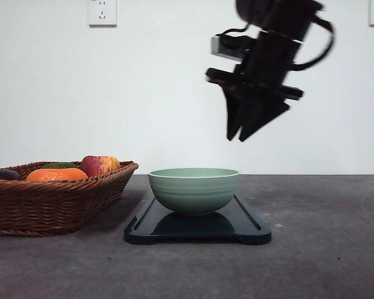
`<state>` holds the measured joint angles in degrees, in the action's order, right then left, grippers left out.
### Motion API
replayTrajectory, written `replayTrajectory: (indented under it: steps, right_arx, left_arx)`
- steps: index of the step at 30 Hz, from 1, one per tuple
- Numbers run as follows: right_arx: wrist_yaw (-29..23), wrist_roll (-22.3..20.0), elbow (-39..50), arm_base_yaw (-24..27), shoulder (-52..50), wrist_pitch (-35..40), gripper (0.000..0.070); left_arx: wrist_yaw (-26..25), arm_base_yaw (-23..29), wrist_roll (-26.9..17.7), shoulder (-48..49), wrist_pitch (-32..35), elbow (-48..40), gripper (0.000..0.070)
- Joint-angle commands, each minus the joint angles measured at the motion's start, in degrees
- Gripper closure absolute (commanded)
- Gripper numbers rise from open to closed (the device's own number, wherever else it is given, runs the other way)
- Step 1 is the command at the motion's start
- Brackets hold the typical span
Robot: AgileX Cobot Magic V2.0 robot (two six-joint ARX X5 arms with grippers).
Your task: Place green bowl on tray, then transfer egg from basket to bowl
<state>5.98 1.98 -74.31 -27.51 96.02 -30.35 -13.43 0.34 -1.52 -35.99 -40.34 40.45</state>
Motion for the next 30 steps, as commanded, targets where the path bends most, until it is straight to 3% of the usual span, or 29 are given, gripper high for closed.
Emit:
replayTrajectory:
  steps: [1, 8, 15, 19, 25, 30]
  right_arx:
    - [-0.02, 0.37, 5.62, -0.49, -3.87, 3.74, 0.0551]
    - [-0.07, 0.66, 26.49, -0.37, -20.53, 14.52, 0.0551]
    - [-0.54, 1.07, 39.9, -0.37, -36.89, 16.19, 0.0551]
    - [-1.8, 1.02, 43.88, -0.37, -44.64, 16.11, 0.0551]
    - [-3.23, 0.65, 44.47, -0.37, -49.49, 15.14, 0.0551]
    - [-3.16, 0.61, 44.47, -0.37, -49.3, 14.18, 0.0551]
  left_arx:
    - [-0.13, -0.04, -0.37, -0.31, 0.59, 1.14, 0.0313]
    - [-0.15, -0.04, -0.31, -0.31, 1.32, 1.14, 0.0312]
    - [-0.17, -0.06, 3.43, -0.31, 1.36, 1.14, 0.0312]
    - [-0.9, -0.11, 4.44, -0.33, 1.28, 1.15, 0.0311]
    - [-7.43, -0.77, 11.35, -1.04, 0.95, 2.68, 0.0311]
    - [-7.28, -3.33, 11.65, -6.1, 0.81, 8.3, 0.0311]
